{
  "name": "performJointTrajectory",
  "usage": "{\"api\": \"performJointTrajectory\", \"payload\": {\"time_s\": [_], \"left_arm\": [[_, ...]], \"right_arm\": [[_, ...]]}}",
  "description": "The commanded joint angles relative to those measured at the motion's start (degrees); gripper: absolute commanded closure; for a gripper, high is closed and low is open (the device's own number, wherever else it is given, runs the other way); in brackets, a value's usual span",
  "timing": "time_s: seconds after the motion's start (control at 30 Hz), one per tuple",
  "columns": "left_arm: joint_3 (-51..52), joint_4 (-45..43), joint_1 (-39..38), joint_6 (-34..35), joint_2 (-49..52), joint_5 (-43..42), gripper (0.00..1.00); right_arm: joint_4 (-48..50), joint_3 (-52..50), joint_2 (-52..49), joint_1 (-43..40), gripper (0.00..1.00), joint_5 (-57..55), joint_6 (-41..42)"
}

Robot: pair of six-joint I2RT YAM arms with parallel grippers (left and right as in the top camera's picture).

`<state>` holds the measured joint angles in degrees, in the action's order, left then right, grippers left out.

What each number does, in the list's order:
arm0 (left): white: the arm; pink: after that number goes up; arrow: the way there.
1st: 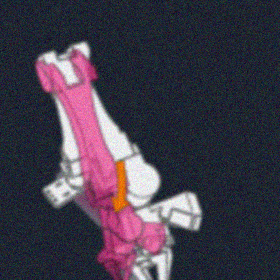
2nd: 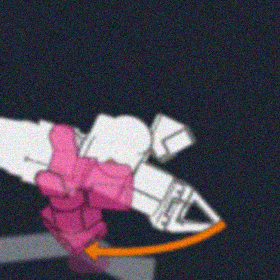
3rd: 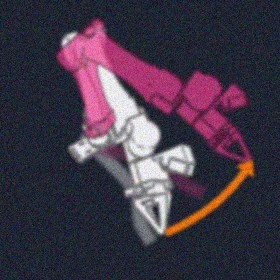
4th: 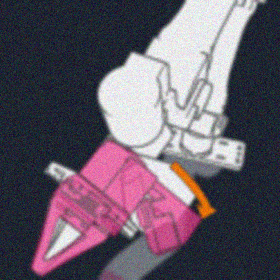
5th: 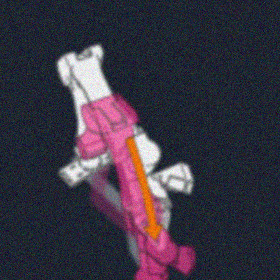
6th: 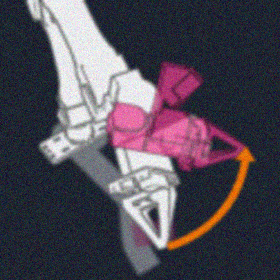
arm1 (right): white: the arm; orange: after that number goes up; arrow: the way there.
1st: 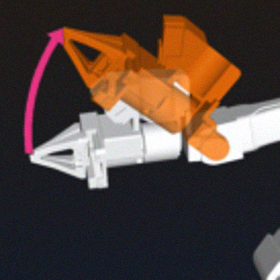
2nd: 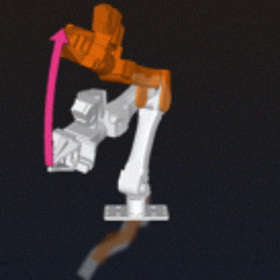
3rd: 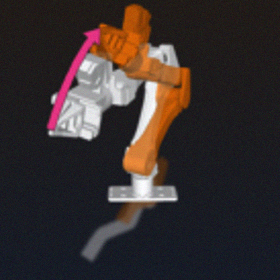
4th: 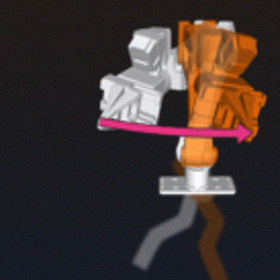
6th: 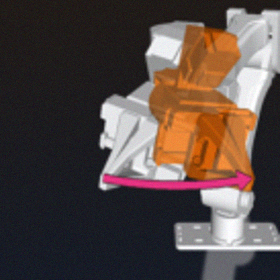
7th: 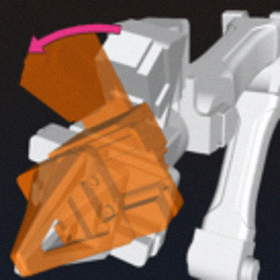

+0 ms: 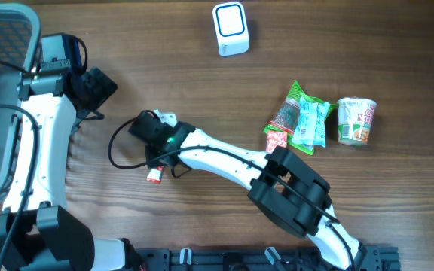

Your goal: Scan the item barcode

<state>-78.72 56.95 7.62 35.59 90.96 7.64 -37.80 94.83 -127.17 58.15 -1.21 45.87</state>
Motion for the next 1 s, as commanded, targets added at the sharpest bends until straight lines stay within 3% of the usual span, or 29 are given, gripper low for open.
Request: {"api": "performJointTrajectory", "payload": {"time_s": [0.0, 0.17, 0.33, 0.53, 0.67, 0.73, 0.8, 0.97], "left_arm": [[-0.81, 0.02, 0.28, -0.87, 0.02, 0.55, 0.0], [-0.81, 0.04, 0.28, -0.87, 0.02, 0.55, 0.0], [-0.81, 0.02, 0.28, -0.87, 0.02, 0.55, 0.0], [-0.81, 0.02, 0.28, -0.87, 0.02, 0.55, 0.0], [-0.81, 0.02, 0.28, -0.87, 0.02, 0.55, 0.0], [-0.81, 0.02, 0.28, -0.87, 0.02, 0.55, 0.0], [-0.81, 0.04, 0.28, -0.87, 0.02, 0.55, 0.0], [-0.81, 0.02, 0.28, -0.87, 0.02, 0.55, 0.0]], "right_arm": [[-2.6, -0.35, -0.79, 0.07, 0.41, -4.68, 0.61], [-5.14, -0.35, -0.79, -0.33, 0.41, -5.27, 0.02], [1.44, -0.35, -0.76, -0.63, 0.41, 6.88, -0.87], [1.73, -3.5, -0.87, 0.44, 0.42, -3.17, 4.55], [0.92, -4.59, -0.87, 1.2, 0.47, -7.85, 3.58], [-2.23, -4.52, -0.87, 0.66, 0.48, -7.85, -0.63], [-6.97, -4.52, -0.87, -1.36, 0.47, -8.17, -10.1], [-15.47, -3.91, -0.55, -7.02, 0.42, -10.75, -16.31]]}}
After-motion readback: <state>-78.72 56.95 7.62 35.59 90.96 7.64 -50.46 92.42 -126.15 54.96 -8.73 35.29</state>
